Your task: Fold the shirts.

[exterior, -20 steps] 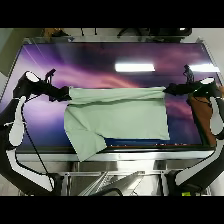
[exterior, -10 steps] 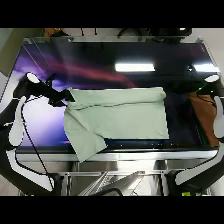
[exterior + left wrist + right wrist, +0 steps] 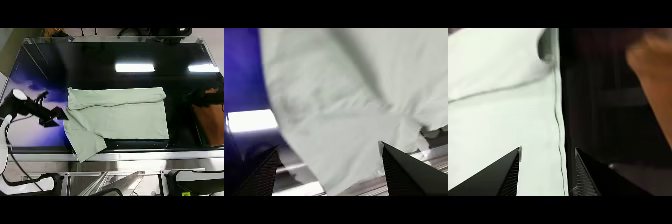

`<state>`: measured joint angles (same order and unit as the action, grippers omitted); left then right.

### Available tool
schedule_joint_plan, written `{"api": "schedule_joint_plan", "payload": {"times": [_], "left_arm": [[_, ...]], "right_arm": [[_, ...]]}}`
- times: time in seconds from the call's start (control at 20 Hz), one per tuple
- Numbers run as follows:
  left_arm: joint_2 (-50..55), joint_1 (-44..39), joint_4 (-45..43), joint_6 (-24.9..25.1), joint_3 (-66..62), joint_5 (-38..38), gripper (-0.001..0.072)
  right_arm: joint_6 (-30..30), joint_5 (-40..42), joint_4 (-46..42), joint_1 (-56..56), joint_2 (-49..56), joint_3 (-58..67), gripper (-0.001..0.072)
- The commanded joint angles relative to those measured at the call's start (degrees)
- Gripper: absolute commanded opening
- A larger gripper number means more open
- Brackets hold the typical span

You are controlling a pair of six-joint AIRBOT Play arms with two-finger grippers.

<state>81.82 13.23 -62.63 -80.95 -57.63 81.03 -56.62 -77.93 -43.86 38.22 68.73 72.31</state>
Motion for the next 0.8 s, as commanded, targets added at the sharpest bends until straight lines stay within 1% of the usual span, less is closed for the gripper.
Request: {"api": "schedule_joint_plan", "payload": {"times": [0.0, 0.05, 0.15, 0.2, 0.35, 0.4, 0.45, 0.5, 0.55, 0.6, 0.75], "left_arm": [[-7.8, 2.6, 2.9, 5.1, 18.0, -10.0, 0.0704], [-8.2, 3.3, 6.8, 7.5, 20.6, -12.7, 0.0704], [-7.5, 4.0, 15.5, 12.9, 24.0, -15.0, 0.0704], [-6.6, 3.9, 17.8, 14.6, 25.2, -15.1, 0.0704], [-3.2, 2.0, 19.1, 16.1, 27.4, -14.9, 0.0703], [-2.6, 1.2, 19.4, 16.2, 27.8, -14.8, 0.0623], [-2.1, 0.1, 19.3, 16.2, 27.8, -14.5, 0.0479], [-2.1, -1.1, 19.3, 16.2, 27.8, -13.7, 0.0279], [-2.5, -2.0, 19.3, 16.2, 27.8, -12.8, 0.0028], [-3.5, -2.8, 19.3, 16.4, 27.7, -12.0, 0.0013], [-9.5, -3.7, 19.1, 16.4, 27.7, -11.4, 0.0012]], "right_arm": [[0.5, -0.5, 0.0, 4.2, -4.7, -9.9, 0.0381], [0.9, 0.5, -0.1, 4.2, -5.6, -11.7, 0.0381], [0.9, 1.2, 0.1, 4.0, -6.3, -14.0, 0.0381], [0.9, 1.1, 0.0, 4.0, -6.2, -14.6, 0.0382], [0.9, 1.2, -0.1, 4.0, -6.2, -16.4, 0.0384], [1.3, 1.2, -0.1, 3.9, -6.2, -17.0, 0.0385], [1.9, 1.2, -0.1, 3.9, -6.2, -17.6, 0.0385], [2.0, 1.5, -0.2, 3.9, -6.2, -18.4, 0.0385], [2.0, 1.6, -0.2, 3.9, -6.1, -19.3, 0.0386], [2.0, 1.6, -0.2, 3.9, -6.1, -20.5, 0.0396], [1.8, 1.9, -3.9, 3.2, -6.1, -23.1, 0.0395]]}}
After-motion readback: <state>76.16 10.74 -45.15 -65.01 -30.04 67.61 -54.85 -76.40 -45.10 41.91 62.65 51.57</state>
